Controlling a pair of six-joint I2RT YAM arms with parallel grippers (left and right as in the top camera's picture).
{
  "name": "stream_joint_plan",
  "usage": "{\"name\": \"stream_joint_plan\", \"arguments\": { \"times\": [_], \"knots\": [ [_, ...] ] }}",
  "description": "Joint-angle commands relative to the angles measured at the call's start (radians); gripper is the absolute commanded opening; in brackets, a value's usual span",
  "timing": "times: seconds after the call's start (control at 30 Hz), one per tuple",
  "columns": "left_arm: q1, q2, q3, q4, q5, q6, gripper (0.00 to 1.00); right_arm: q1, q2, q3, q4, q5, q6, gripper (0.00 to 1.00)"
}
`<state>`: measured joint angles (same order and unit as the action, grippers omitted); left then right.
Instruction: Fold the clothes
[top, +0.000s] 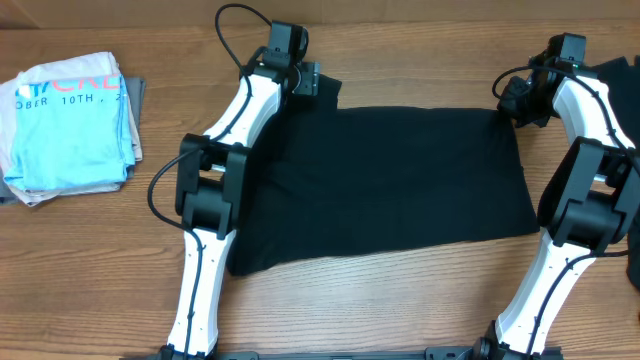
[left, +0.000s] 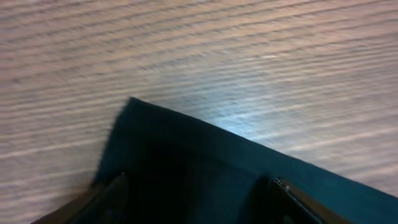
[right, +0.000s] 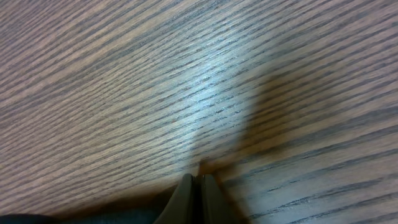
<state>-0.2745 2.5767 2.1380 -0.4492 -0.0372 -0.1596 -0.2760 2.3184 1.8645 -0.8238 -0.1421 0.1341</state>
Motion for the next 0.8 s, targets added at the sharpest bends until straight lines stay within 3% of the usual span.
{"name": "stream_joint_plan", "arguments": {
  "times": [0.0,0.13,0.5,0.77],
  "knots": [
    [0.009,0.023,0.031,0.021,-0.067,0.033,0.73,-0.005,0.009,0.02,0.006,-0.002,0.0,0.04],
    [0.014,0.027,0.032,0.021,-0.068,0.034,0.66,-0.005,0.009,0.02,0.006,-0.002,0.0,0.04],
    [0.024,0.037,0.032,0.016,-0.066,0.048,0.7,-0.005,0.009,0.02,0.005,-0.002,0.0,0.04],
    [0.045,0.059,0.029,-0.022,0.022,0.047,0.53,-0.005,0.009,0.02,0.006,-0.002,0.0,0.04]
  ]
}}
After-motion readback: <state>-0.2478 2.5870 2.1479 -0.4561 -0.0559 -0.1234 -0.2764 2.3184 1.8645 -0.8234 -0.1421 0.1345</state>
